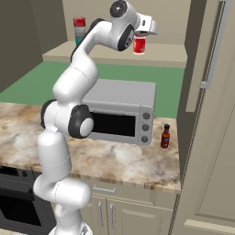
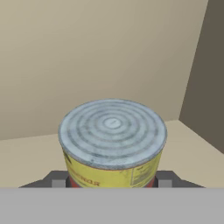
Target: Stack two cans on top of the other two cans in the cabinet.
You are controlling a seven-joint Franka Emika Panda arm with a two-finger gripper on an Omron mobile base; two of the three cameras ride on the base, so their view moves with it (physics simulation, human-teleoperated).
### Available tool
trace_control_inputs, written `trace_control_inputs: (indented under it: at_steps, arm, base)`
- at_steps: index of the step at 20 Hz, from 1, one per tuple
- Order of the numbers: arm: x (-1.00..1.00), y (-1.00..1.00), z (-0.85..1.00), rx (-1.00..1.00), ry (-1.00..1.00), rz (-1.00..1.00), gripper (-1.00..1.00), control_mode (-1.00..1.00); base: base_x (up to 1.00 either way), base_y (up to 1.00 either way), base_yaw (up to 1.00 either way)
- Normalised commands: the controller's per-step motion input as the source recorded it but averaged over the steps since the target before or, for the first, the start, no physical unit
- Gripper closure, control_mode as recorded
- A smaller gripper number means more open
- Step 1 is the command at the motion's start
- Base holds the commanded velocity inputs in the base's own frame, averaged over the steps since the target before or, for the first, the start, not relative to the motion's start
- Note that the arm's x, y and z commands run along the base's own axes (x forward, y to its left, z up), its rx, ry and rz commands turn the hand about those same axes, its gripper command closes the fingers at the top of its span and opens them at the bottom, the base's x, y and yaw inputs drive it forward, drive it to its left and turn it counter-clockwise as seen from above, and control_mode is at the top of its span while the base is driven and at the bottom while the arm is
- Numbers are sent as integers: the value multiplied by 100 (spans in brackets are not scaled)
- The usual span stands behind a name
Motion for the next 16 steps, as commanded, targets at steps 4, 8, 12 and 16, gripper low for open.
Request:
trace_control_inputs:
  at_steps: [4, 8, 12, 16]
  arm:
    - [6, 0, -9, 0, 1, 0, 100, -100]
    - [8, 0, -5, 0, 0, 0, 100, -100]
    - [0, 0, -11, 0, 3, 0, 100, -100]
    - [0, 0, -14, 0, 7, 0, 100, -100]
  base:
    - [0, 0, 0]
    - [0, 0, 0]
    - [0, 0, 0]
    - [0, 0, 0]
